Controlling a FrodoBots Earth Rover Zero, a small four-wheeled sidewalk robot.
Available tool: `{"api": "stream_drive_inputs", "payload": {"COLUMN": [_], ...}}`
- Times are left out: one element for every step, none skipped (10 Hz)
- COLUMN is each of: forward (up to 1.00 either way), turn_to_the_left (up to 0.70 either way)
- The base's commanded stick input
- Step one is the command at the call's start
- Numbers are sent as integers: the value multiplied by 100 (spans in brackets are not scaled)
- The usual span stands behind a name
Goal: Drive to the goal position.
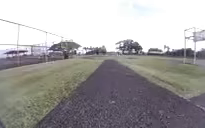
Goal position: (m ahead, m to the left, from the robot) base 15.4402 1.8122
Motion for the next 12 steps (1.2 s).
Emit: {"api": "stream_drive_inputs", "payload": {"forward": [85,85,85,85,85,85,85,85,85,85,85,85], "turn_to_the_left": [0,-6,-26,-31,-31,-31,0,0,0,0,0,0]}}
